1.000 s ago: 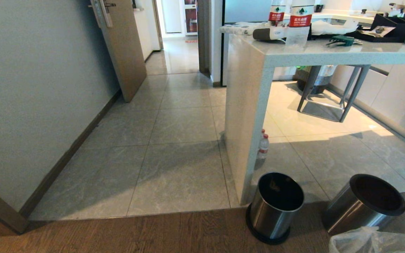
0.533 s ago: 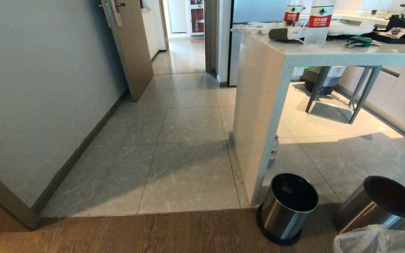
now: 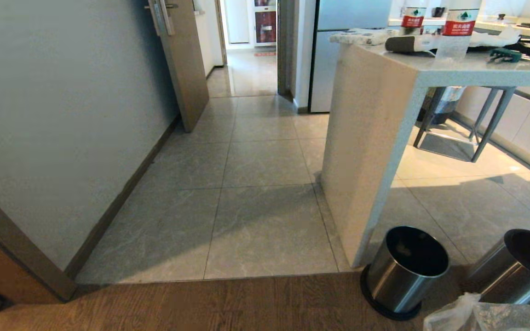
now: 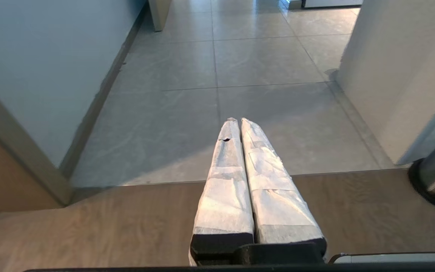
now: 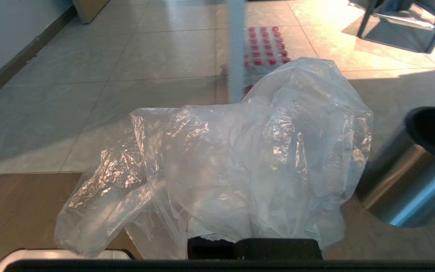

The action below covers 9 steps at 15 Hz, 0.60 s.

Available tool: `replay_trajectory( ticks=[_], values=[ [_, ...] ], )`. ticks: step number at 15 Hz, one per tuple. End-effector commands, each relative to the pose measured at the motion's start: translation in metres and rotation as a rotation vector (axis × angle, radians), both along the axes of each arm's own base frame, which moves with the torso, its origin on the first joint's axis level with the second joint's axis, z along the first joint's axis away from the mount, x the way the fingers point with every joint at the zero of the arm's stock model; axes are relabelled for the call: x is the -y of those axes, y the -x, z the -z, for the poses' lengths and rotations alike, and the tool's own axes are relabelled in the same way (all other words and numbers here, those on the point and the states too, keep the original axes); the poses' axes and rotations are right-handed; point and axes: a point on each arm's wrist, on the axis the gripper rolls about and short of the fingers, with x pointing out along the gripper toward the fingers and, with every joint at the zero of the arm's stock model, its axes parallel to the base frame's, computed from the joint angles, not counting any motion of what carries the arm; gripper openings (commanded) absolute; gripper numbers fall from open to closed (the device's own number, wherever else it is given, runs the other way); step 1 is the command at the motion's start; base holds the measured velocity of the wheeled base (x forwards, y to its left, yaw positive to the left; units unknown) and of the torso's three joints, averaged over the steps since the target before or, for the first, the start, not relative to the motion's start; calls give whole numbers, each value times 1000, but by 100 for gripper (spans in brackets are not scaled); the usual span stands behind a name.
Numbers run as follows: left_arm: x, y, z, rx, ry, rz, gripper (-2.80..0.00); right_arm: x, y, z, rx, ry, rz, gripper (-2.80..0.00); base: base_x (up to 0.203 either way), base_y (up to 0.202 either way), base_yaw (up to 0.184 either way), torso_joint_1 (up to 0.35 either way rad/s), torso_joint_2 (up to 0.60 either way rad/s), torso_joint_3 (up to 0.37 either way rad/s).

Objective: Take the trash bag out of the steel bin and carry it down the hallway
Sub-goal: Put the trash bag at the door

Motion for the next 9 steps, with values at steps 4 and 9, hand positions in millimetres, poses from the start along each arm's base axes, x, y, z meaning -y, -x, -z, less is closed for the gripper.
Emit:
replay_trajectory(
  ticks=[4, 9],
  values=[
    [0, 0, 0, 1, -1, -1, -280, 0, 0, 0, -2, 0, 0, -280, 0, 189, 2, 2, 1, 6],
    [0, 0, 0, 1, -2, 0, -280, 0, 0, 0, -2, 0, 1, -280, 0, 39, 0, 1, 2, 0]
  ],
)
